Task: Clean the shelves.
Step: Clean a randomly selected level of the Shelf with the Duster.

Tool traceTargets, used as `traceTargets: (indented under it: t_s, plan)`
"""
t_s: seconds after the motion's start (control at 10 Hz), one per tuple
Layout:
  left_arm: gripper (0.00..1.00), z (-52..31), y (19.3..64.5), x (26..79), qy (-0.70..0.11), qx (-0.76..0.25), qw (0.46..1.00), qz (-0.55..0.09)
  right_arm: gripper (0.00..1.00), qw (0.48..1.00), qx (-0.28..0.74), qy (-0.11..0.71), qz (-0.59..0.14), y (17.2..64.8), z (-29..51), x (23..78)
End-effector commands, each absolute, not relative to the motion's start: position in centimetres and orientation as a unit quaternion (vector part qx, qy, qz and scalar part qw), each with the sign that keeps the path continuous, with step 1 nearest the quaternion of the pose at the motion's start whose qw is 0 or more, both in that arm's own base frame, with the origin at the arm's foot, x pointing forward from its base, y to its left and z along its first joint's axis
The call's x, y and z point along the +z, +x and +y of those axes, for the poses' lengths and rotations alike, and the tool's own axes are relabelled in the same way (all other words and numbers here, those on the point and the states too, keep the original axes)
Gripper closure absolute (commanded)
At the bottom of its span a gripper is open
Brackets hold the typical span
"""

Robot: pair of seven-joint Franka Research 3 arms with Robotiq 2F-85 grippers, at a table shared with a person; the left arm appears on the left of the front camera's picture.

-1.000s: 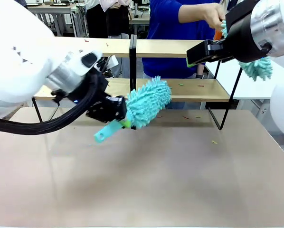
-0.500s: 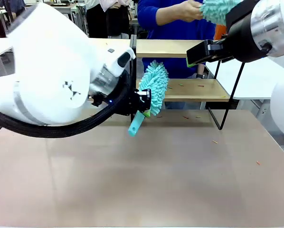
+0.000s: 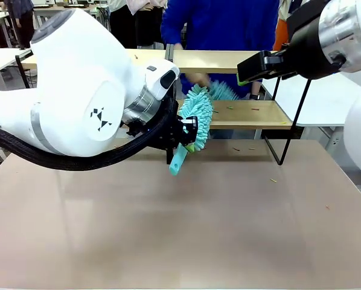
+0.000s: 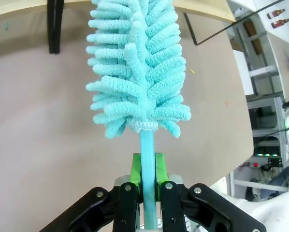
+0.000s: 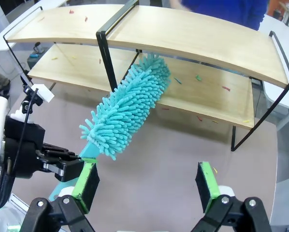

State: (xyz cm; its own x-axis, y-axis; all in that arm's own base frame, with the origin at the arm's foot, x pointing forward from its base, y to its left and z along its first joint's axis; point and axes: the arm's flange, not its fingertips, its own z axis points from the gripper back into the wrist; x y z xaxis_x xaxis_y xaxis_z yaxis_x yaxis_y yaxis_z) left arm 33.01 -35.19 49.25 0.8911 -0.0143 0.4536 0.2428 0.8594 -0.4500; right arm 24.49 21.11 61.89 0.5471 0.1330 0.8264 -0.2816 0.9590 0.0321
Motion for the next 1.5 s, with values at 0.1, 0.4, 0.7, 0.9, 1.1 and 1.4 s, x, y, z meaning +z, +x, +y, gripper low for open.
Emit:
traceTargets:
  t_s: [0.1,0.4,0.7,0.9,1.1,1.4]
  plan:
    - [0.87,-35.7,34.8,48.8,-0.257,-0.028,0.929,-0.263,0.00,0.876,0.118,0.084,-0.460,24.6,21.1,61.8]
    - [0.87,-38.7,37.8,48.5,-0.236,-0.009,0.928,-0.289,0.00,0.876,0.118,0.084,-0.460,24.6,21.1,61.8]
    - [0.87,-40.7,40.1,47.5,-0.215,-0.024,0.938,-0.270,0.00,0.876,0.118,0.084,-0.460,24.6,21.1,61.8]
    - [0.87,-42.1,41.1,47.2,-0.220,-0.043,0.940,-0.258,0.00,0.876,0.118,0.084,-0.460,24.6,21.1,61.8]
    - [0.87,-43.7,41.6,46.9,-0.232,-0.084,0.944,-0.220,0.00,0.876,0.118,0.084,-0.460,24.6,21.1,61.8]
    - [0.87,-46.1,42.4,47.3,-0.250,-0.122,0.939,-0.204,0.00,0.876,0.118,0.084,-0.460,24.6,21.1,61.8]
